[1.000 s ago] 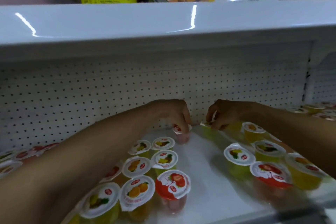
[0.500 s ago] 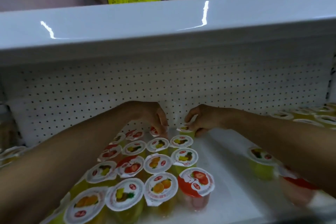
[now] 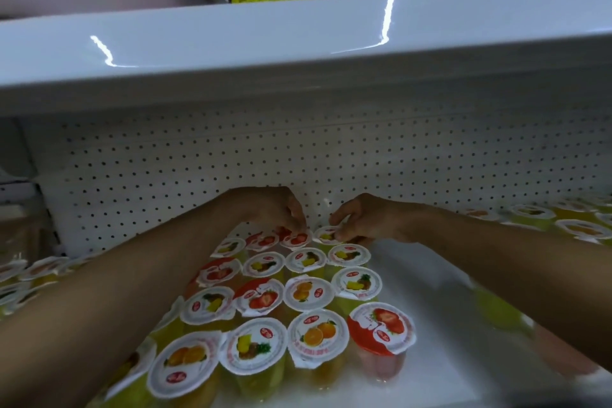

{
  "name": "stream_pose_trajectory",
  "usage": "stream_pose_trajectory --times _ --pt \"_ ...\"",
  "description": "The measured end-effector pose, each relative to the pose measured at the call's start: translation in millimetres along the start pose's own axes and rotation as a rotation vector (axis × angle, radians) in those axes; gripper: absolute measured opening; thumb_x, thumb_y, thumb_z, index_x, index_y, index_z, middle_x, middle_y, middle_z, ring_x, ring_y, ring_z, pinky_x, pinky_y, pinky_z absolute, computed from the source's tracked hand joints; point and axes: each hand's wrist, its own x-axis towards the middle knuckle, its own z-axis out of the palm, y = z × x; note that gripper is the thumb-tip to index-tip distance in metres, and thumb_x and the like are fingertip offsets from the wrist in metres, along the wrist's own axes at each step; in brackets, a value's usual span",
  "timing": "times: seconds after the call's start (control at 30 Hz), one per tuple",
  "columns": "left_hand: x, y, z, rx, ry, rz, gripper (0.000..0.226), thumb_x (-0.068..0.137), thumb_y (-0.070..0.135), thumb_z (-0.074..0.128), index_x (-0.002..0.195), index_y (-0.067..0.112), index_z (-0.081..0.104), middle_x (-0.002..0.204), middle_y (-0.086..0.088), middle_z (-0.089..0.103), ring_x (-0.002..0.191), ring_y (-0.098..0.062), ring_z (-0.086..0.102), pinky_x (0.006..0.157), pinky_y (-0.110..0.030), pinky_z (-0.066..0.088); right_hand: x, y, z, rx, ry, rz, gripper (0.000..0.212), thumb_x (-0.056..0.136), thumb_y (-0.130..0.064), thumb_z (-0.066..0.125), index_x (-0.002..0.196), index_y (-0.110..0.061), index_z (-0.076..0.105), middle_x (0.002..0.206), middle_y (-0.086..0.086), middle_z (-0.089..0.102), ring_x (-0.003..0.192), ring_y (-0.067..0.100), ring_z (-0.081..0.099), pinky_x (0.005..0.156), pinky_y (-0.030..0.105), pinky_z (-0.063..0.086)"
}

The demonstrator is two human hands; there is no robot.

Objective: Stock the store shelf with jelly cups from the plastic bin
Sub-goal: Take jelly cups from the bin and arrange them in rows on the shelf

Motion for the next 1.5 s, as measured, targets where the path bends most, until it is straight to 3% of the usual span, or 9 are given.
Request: stream_pose_trajectory --times 0.13,0.5,0.7,0.83,0.97,1.13,1.3,1.4,1.5 --pt "-21 17 0 -0.064 0.068 0.008 0.019 0.088 0.029 0.07 0.106 0.024 0.076 0.101 0.007 0.073 0.091 -0.008 0.065 0.092 -0.028 0.053 -2 -1 0 -0.016 -0.02 -0.002 0.046 0.086 -0.013 0.071 0.13 -0.012 0.056 0.116 0.008 0.064 0.097 0.016 0.066 0.081 0.022 0.056" --pt "-22 22 7 -0.071 0.065 0.052 0.024 0.089 0.029 0.07 0.11 0.018 0.075 0.107 0.003 0.073 0.101 -0.013 0.066 0.096 -0.032 0.052 -3 -6 4 -0.069 -0.018 0.018 0.041 0.088 -0.019 0.07 0.127 -0.014 0.059 0.108 0.003 0.067 0.092 0.011 0.066 0.075 0.016 0.054" --pt "-29 29 2 -0.063 0.205 0.09 0.028 0.09 0.028 0.069 0.116 0.02 0.071 0.116 0.004 0.069 0.104 -0.012 0.063 0.092 -0.022 0.049 -15 -9 -2 -0.138 0.146 -0.068 0.045 0.088 -0.023 0.069 0.132 -0.017 0.057 0.12 0.005 0.064 0.102 0.014 0.061 0.081 0.017 0.049" --pt "-60 48 3 -0.045 0.351 0.196 0.025 0.091 0.031 0.066 0.115 0.025 0.069 0.104 0.014 0.063 0.089 0.001 0.057 0.073 -0.006 0.04 -51 -12 -15 -0.306 0.188 -0.207 0.033 0.091 -0.024 0.064 0.124 -0.023 0.062 0.113 -0.003 0.066 0.097 0.007 0.061 0.074 0.008 0.044" --pt "-103 83 18 -0.043 0.432 0.29 0.02 0.091 0.034 0.065 0.111 0.03 0.07 0.103 0.018 0.066 0.092 0.003 0.062 0.084 -0.013 0.048 -99 -7 -29 -0.409 0.125 -0.261 0.029 0.091 -0.022 0.064 0.119 -0.026 0.065 0.106 -0.007 0.069 0.1 0.009 0.065 0.09 0.021 0.05" --pt "-146 130 51 -0.047 0.466 0.307 0.025 0.09 0.043 0.062 0.114 0.035 0.068 0.102 0.023 0.067 0.093 0.009 0.061 0.077 -0.009 0.046 -152 18 -51 -0.606 0.114 -0.226 0.036 0.091 -0.037 0.063 0.126 -0.034 0.06 0.123 -0.008 0.063 0.108 0.008 0.06 0.099 0.03 0.048" --pt "-175 183 92 -0.068 0.546 0.256 0.036 0.09 0.047 0.058 0.125 0.039 0.06 0.114 0.026 0.059 0.1 0.01 0.054 0.089 -0.019 0.047 -200 52 -77 -0.681 0.115 -0.215 0.046 0.088 -0.054 0.058 0.132 -0.045 0.05 0.139 -0.018 0.046 0.119 0.003 0.046 0.096 0.023 0.036" --pt "-164 217 105 0.02 0.513 0.247 0.046 0.089 0.046 0.063 0.134 0.041 0.052 0.128 0.025 0.054 0.11 0.006 0.051 0.086 -0.015 0.041 -220 69 -92 -0.658 0.072 -0.241 0.056 0.079 -0.064 0.06 0.131 -0.048 0.046 0.139 -0.024 0.042 0.123 -0.002 0.04 0.097 0.021 0.029" --pt "-137 242 103 0.039 0.446 0.256 0.059 0.085 0.037 0.072 0.139 0.036 0.049 0.136 0.017 0.054 0.114 0.0 0.052 0.096 -0.021 0.041 -229 84 -98 -0.697 0.063 -0.266 0.064 0.072 -0.067 0.066 0.13 -0.047 0.046 0.133 -0.024 0.042 0.12 0.001 0.042 0.096 0.023 0.033"
